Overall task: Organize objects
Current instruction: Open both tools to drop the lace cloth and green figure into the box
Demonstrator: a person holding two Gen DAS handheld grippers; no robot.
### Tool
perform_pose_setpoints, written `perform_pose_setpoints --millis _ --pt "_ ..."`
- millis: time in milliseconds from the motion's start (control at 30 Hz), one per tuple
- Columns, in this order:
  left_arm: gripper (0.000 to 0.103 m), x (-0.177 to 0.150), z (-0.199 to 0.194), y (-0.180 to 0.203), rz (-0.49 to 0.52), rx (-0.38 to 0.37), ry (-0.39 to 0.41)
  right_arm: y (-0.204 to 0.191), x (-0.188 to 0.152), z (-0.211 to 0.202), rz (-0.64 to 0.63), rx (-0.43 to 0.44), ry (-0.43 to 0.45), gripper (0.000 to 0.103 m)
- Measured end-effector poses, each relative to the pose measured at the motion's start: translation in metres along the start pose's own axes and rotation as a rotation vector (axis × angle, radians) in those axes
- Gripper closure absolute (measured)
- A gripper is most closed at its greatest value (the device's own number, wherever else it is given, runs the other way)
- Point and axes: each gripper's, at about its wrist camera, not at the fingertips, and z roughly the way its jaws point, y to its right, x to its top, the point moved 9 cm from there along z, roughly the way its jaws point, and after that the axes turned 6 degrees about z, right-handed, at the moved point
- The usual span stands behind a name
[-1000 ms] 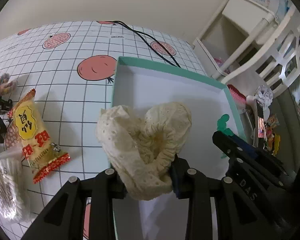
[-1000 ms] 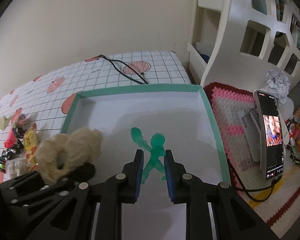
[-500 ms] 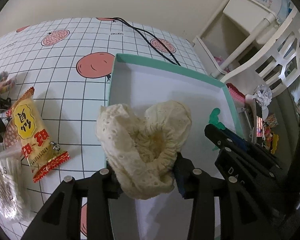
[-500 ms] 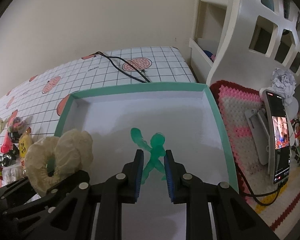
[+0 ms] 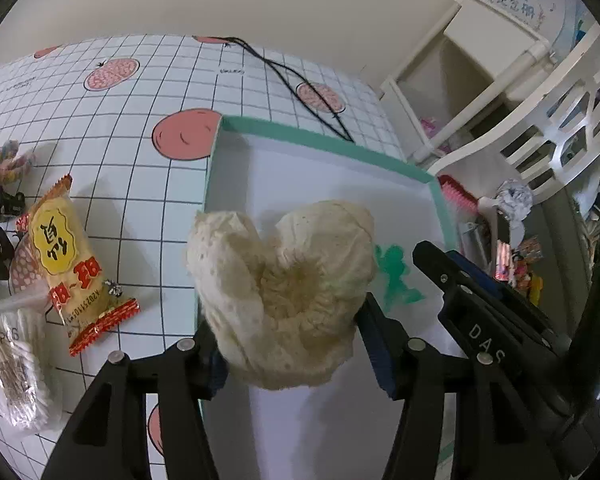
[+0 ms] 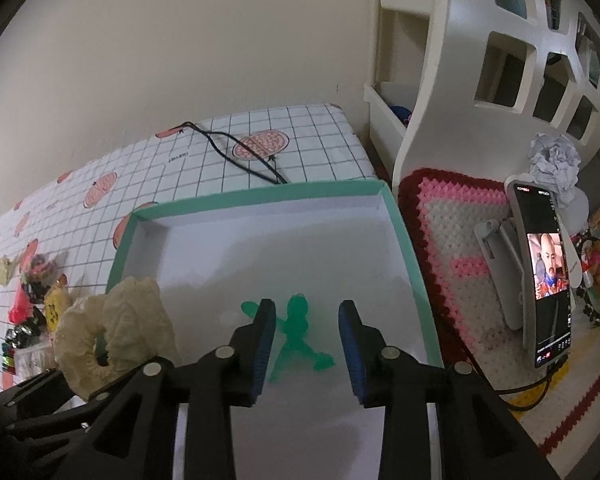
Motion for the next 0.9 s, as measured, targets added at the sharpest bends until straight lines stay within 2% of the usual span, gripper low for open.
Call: perform_pose_setpoints --millis 133,400,633,833,867,900 --pt "0.042 0.006 -0.009 0.006 -0.014 -0.041 0.018 -0.002 0.01 -0.013 -0.011 0.01 0.023 0.067" --pt "0.038 0.015 -0.026 0.013 -0.003 -0.051 0.047 -0.003 0.022 -0.031 -0.004 0.023 0.056 0.067" --pt "0.028 0.023 -0.048 0.003 -0.001 0.01 0.091 -0.013 0.018 -0.031 -0.035 0.04 0.054 0.067" --pt "0.019 0.028 -0.066 -0.026 -0.047 0.103 0.139 -0.027 0.017 -0.035 -0.082 0.045 0.061 0.066" --pt "0.015 0.028 -0.07 -0.034 -0.057 0.121 0.148 -0.028 0.017 -0.035 -0.083 0.049 0.061 0.065" --pt "0.012 0.028 -0.071 -0.039 -0.061 0.136 0.152 -0.03 0.017 -0.035 -0.084 0.051 0.064 0.058"
